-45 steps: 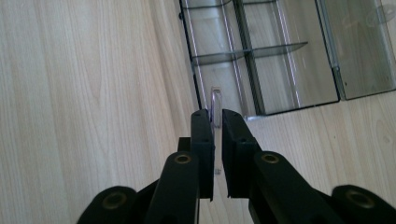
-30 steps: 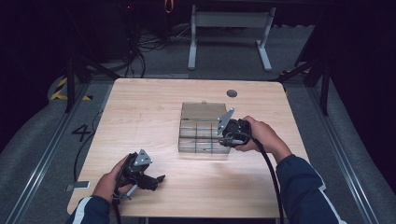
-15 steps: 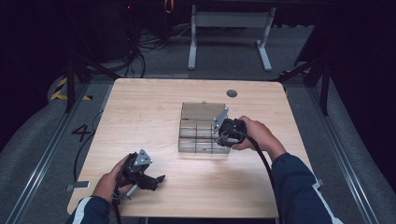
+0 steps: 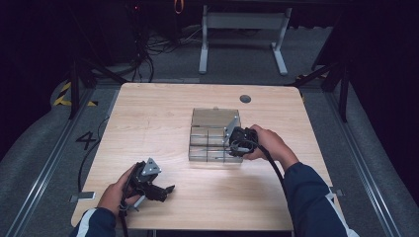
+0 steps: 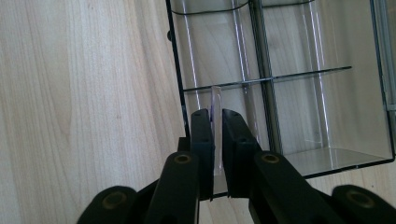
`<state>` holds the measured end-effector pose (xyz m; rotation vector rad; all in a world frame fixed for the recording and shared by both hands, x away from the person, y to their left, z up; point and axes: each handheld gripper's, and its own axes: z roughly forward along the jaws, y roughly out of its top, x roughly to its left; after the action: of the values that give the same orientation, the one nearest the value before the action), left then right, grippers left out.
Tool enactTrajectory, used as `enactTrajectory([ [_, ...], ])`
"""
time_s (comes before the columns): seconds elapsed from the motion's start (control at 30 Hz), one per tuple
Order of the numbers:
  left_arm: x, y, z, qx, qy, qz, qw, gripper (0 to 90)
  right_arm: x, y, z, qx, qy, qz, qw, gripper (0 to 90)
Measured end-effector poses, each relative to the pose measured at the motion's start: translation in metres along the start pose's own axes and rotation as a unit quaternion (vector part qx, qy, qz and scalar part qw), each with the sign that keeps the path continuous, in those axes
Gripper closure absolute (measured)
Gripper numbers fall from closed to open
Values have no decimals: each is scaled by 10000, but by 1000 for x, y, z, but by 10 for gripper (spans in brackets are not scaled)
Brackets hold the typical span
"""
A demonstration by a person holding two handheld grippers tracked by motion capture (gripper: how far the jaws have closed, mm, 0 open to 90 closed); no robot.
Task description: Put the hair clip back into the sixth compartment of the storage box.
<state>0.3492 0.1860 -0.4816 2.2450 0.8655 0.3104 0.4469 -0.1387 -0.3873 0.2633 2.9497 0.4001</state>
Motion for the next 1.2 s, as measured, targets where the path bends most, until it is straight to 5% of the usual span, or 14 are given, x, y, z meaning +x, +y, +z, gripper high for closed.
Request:
enactTrajectory([
  [1.2,0,0,0,1,1,1,10000,0,-6,-5,14,141,-25,121,9998,814],
])
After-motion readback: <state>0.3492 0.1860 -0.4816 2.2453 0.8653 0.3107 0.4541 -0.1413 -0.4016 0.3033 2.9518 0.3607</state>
